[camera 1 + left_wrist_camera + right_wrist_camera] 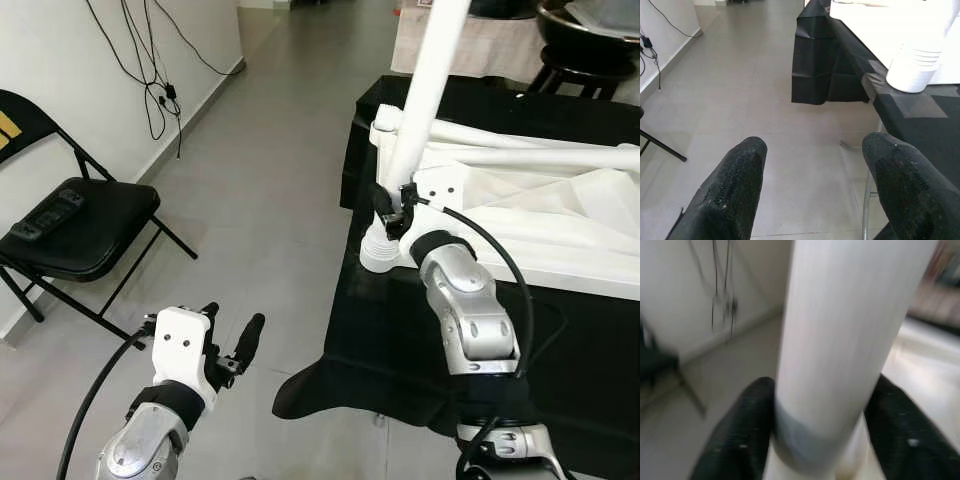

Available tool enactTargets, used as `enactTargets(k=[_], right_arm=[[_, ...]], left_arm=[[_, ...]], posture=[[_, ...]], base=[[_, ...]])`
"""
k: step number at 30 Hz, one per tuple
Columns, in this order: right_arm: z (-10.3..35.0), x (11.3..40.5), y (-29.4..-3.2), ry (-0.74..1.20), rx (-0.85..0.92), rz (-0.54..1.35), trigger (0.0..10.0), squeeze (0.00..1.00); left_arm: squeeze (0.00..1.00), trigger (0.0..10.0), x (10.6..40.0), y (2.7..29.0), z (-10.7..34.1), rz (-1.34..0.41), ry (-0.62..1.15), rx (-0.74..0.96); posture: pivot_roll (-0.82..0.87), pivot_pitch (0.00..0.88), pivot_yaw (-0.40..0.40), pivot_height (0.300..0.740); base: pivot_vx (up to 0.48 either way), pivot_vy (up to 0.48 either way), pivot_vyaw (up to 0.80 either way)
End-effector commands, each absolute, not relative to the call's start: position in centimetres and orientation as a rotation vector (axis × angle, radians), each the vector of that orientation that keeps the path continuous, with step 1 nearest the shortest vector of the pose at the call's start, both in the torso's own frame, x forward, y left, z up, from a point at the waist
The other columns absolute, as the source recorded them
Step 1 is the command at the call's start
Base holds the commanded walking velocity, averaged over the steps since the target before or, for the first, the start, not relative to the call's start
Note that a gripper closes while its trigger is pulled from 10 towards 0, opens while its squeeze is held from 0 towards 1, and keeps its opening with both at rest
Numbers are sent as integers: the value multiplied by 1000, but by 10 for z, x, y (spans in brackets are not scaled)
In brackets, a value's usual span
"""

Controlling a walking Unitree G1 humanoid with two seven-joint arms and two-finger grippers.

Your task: Building children table

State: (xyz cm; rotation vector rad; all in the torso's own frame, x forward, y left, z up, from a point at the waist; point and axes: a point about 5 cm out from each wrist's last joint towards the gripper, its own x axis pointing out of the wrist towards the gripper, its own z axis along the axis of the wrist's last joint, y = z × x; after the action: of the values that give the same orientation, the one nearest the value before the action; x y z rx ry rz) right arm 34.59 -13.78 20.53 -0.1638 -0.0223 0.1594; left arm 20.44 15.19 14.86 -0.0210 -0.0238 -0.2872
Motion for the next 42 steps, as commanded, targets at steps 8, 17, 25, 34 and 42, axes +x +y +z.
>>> enactTargets(k=[8, 17, 25, 34, 42], right_arm=[[244, 378, -123, -148, -239, 605, 10000, 1000], [249, 385, -112, -80, -271, 886, 10000, 0], [253, 395, -104, -31, -160, 992, 8784, 0], [246, 397, -105, -12, -191, 1063, 0, 0], [257, 400, -120, -70, -215, 1044, 0, 0]], left_arm=[[0, 10000, 207, 152, 146, -297, -25, -25], [0, 10000, 206, 151, 147, -301, -26, -24], [0, 10000, 201, 150, 150, -303, -27, -27], [0, 10000, 196, 149, 151, -307, -23, -35], [0, 10000, 195, 150, 150, -315, -16, -41]], posture=[[55, 146, -25, 740], [89, 158, -25, 740], [113, 184, -28, 740], [122, 201, -27, 740], [102, 186, -15, 740]], base=[[0, 0, 0], [0, 0, 0], [0, 0, 0], [0, 0, 0], [0, 0, 0]])
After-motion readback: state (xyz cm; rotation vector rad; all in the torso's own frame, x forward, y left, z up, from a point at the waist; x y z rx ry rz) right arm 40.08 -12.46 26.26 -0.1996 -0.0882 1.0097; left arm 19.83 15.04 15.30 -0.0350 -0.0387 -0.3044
